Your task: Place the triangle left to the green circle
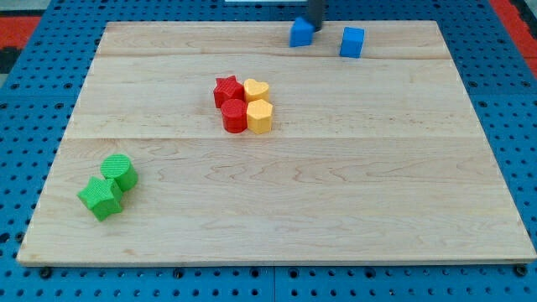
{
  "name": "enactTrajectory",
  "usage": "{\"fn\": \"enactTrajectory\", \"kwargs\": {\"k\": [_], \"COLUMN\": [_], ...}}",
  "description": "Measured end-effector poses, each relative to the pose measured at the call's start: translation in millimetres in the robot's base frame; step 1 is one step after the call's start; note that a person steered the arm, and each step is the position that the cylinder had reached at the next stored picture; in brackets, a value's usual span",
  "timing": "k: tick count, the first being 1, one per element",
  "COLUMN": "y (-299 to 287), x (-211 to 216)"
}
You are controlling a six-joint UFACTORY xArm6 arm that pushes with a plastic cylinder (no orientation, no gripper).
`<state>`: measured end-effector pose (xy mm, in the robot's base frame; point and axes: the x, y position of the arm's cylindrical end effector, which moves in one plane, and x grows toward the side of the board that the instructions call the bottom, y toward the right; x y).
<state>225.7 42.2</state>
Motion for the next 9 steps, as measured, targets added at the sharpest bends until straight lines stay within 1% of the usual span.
{"fn": "enactTrajectory", "kwargs": {"k": [1,3,4,5,6,7,8,9], "y": [-68.3,-184.5,-198.7,-192.2,-162.9,-142.3,-172.8,-233.8], "x": [46.6,62.8,91.3,92.8,91.4,117.1,168.2,171.7]}}
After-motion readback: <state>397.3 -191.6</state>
